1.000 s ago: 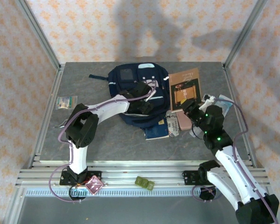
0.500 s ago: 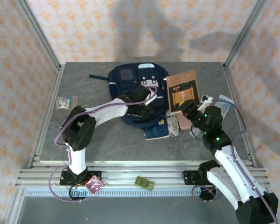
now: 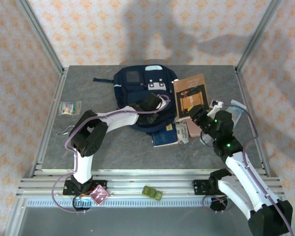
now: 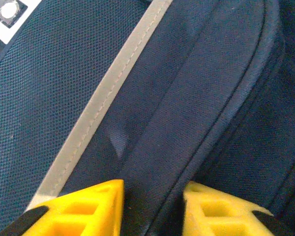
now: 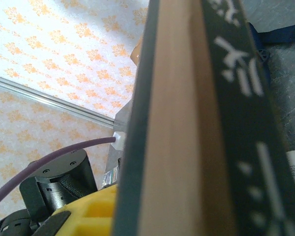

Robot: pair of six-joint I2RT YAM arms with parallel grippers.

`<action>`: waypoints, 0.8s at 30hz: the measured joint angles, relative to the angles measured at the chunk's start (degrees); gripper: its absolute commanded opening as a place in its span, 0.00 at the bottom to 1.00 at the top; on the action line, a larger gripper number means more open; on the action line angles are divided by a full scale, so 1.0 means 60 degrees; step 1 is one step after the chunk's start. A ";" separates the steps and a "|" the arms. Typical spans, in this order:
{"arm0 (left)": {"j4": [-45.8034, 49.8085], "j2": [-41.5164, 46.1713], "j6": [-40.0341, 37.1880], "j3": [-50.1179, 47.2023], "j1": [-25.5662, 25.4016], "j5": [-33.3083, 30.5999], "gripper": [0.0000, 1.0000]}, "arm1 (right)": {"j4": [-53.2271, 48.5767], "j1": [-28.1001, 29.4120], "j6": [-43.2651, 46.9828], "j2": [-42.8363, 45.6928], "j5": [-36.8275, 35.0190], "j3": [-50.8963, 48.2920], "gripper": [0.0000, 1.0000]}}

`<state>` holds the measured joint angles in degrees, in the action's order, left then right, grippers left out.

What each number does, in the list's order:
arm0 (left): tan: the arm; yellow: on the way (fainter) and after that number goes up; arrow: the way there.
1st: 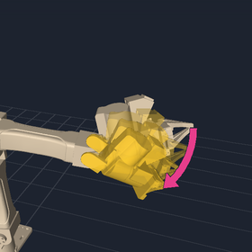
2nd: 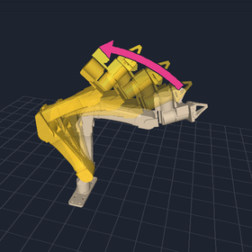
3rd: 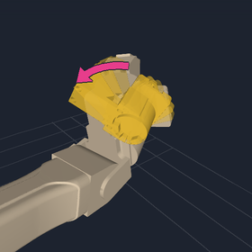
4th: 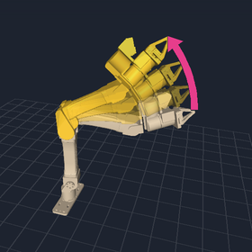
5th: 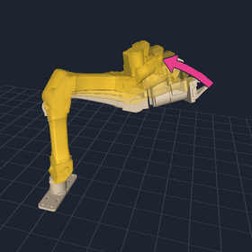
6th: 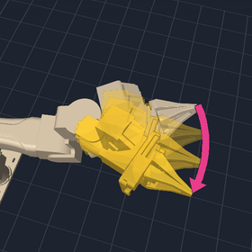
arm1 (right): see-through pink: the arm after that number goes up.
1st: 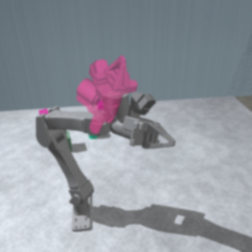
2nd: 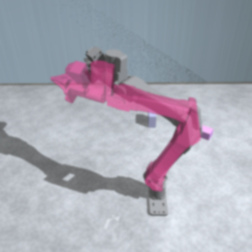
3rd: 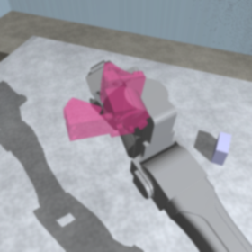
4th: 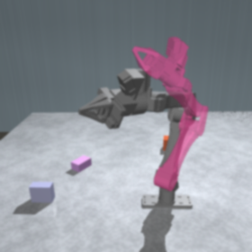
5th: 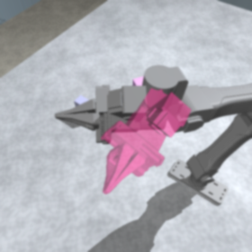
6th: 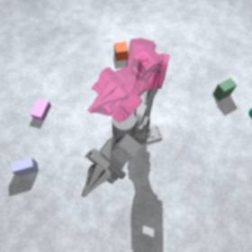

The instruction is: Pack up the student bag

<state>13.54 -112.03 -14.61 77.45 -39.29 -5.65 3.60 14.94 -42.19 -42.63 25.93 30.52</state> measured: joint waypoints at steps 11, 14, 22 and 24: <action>0.0157 -0.0331 0.0142 0.1195 0.0219 -0.0437 0.00 | -0.0324 0.0000 0.0051 0.0229 -0.0127 -0.0055 0.00; 0.0339 -0.0124 0.0503 0.1628 0.0495 -0.0426 0.00 | -0.0459 0.0000 0.0080 0.0259 -0.0131 -0.0095 0.00; 0.0729 0.0251 0.1180 0.3457 0.1024 -0.0747 0.00 | -0.0033 0.0000 -0.0113 0.0022 0.0423 -0.0780 0.00; 0.0896 0.0251 0.1271 0.3730 0.1042 -0.0820 0.00 | 0.0484 0.0011 -0.0331 -0.0404 0.0790 -0.1027 0.00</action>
<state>18.92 -110.52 -6.98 99.83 -33.04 -10.57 6.50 15.00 -44.18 -45.06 30.68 24.36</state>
